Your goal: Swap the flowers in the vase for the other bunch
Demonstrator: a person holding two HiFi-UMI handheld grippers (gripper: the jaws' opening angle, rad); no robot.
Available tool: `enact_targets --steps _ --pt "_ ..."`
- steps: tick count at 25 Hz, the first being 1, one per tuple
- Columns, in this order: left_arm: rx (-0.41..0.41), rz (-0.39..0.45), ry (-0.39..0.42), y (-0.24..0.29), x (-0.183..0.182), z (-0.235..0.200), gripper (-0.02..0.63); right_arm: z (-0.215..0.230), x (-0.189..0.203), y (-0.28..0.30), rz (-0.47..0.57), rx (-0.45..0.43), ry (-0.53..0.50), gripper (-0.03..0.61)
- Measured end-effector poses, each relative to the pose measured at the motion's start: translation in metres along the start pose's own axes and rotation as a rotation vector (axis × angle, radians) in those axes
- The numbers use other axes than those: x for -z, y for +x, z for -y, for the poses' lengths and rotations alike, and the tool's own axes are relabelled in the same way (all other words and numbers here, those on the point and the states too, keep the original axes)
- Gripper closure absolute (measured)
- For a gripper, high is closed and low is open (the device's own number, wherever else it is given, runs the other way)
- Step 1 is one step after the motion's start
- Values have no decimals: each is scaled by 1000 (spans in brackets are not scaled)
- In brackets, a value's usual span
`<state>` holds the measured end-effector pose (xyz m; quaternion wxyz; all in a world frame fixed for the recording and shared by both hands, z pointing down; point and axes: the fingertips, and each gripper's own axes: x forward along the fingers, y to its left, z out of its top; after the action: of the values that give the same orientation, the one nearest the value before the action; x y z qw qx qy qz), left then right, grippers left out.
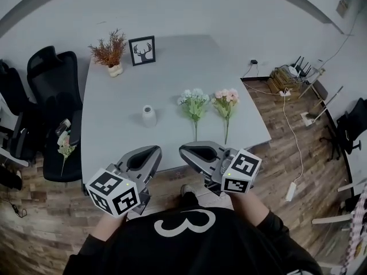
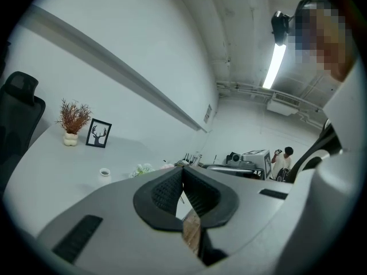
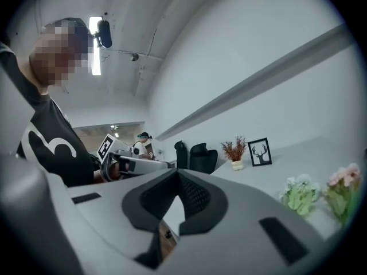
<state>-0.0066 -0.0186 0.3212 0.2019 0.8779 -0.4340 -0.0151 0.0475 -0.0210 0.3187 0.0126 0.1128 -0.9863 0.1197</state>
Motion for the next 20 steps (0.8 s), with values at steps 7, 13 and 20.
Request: enact_targets --steps 7,13,20 --pt "19 13 45 -14 4 9 603 -20 11 5 -18 -11 13 571" --pt "51 11 28 -18 5 13 601 -24 8 3 -6 -4 22 571" --pt "55 -1 21 -23 9 17 601 -29 10 -1 -10 16 33 571"
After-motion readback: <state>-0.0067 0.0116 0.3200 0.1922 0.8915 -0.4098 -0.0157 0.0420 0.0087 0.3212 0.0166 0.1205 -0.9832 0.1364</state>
